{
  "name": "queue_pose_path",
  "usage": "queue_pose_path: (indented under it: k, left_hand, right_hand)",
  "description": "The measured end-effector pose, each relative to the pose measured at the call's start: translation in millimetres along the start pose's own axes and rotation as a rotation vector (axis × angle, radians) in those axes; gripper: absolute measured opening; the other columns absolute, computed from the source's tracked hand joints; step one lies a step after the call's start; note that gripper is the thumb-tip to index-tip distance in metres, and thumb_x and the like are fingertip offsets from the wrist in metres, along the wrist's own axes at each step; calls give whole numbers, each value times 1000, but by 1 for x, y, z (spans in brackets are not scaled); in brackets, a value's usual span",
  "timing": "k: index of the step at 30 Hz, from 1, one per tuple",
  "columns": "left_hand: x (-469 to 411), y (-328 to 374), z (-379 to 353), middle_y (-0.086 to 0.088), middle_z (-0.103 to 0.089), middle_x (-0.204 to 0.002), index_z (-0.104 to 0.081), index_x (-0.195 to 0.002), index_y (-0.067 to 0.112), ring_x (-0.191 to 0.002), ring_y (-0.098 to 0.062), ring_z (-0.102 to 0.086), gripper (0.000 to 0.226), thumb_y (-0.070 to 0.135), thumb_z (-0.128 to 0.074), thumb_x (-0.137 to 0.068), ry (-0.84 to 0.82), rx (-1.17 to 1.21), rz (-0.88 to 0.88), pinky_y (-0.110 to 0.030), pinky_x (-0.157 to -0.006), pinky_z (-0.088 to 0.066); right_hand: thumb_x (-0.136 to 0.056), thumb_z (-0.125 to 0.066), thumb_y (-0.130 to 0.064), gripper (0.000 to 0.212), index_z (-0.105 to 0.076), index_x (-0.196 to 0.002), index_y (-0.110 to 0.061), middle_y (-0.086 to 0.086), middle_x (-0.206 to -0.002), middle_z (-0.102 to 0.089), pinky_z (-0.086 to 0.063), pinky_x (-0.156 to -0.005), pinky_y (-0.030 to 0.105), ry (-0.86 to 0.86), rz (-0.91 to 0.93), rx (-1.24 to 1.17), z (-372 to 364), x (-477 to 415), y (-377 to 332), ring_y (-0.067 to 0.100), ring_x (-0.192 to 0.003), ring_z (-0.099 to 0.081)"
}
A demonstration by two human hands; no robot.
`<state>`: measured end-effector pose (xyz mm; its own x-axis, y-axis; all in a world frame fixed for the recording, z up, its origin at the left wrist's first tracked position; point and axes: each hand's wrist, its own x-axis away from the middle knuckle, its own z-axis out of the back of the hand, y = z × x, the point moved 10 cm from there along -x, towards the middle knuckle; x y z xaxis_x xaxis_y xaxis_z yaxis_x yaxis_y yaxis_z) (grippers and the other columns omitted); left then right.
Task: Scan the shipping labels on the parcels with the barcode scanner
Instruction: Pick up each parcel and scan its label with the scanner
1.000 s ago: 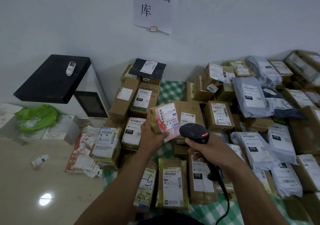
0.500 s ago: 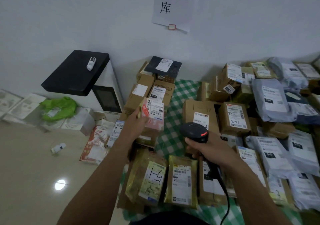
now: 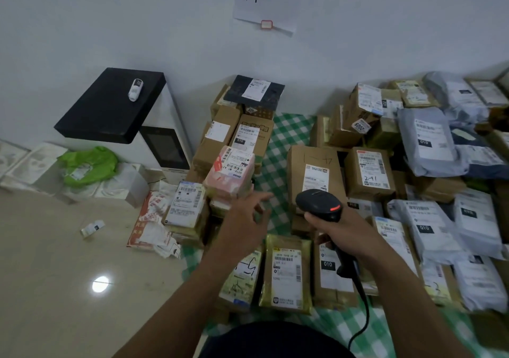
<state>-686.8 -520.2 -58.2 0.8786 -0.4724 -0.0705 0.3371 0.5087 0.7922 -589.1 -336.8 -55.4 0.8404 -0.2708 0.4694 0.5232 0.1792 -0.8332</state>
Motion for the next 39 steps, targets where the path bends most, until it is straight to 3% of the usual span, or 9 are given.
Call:
queue_pose_path:
  k: [3, 6, 12, 19, 25, 28, 31, 35, 39]
  left_hand:
    - [23, -23, -61, 9, -52, -143, -50, -146, 33, -126, -12, -55, 61, 30, -77, -92, -306, -144, 100, -28, -107, -46]
    - [36, -50, -109, 1, -30, -165, -29, -160, 26, -152, -22, -25, 106, 32, -91, -75, -569, -273, 129, -37, -122, -26]
    - [48, -84, -160, -17, 5, -171, 19, -161, 21, -157, -37, 12, 162, 55, -97, -53, -930, -789, 2, -66, -123, 3]
    - [59, -66, -148, -14, -5, -167, 13, -162, 16, -155, -37, -2, 158, 54, -97, -54, -730, -703, -64, -58, -126, 0]
    - [75, -63, -123, 0, 0, -161, 0, -163, 25, -155, -30, 3, 138, 34, -96, -63, -446, -483, -102, -51, -115, -44]
    - [76, -63, -119, 0, -3, -159, -12, -158, 32, -150, -30, -20, 128, 19, -96, -63, -374, -358, -89, -45, -104, -55]
    - [74, -71, -113, -1, -6, -165, -21, -151, 36, -143, -28, -39, 118, 9, -95, -63, -296, -196, 14, -40, -102, -56]
    - [76, -76, -99, 16, -56, -136, -19, -158, 42, -123, -3, -59, 109, 17, -89, -78, -169, 198, 222, -21, -96, -54]
    - [71, -44, -69, 32, -51, -129, -32, -141, 58, -121, 21, -45, 88, 17, -84, -83, -15, 186, 96, -4, -98, -39]
  right_hand:
    - [-95, -74, -36, 19, -69, -113, -36, -5, -88, -79, -55, -68, 30, 12, -26, -5, 1, 2, 17, 17, -75, -77]
    - [-94, -75, -36, 17, -71, -110, -31, -1, -89, -79, -57, -74, 37, 18, -60, -3, 0, 5, 36, 21, -78, -77]
    - [-94, -76, -35, 19, -71, -110, -26, 4, -91, -79, -59, -74, 36, 28, -143, -10, 2, 10, 67, 25, -80, -77]
    - [-94, -76, -36, 24, -68, -117, -30, 2, -94, -79, -57, -71, 31, 50, -157, -35, 6, 11, 83, 23, -81, -78]
    - [-92, -77, -36, 32, -62, -120, -35, -3, -101, -71, -61, -80, 37, 139, -127, -38, -4, 8, 91, 17, -92, -68]
    - [-91, -78, -39, 40, -63, -128, -32, -12, -97, -66, -57, -98, 51, 169, -106, -42, -11, 4, 92, 11, -94, -63]
    - [-91, -77, -44, 38, -60, -124, -37, -13, -107, -67, -61, -92, 49, 144, -114, -34, -17, 5, 90, 12, -97, -65]
    - [-95, -75, -38, 22, -62, -113, -40, 0, -109, -70, -63, -84, 46, 150, -63, -107, -13, 9, 78, 14, -92, -65]
    - [-93, -76, -41, 16, -65, -104, -46, 1, -104, -73, -62, -87, 49, 206, -36, -122, 8, 14, 62, 21, -94, -69]
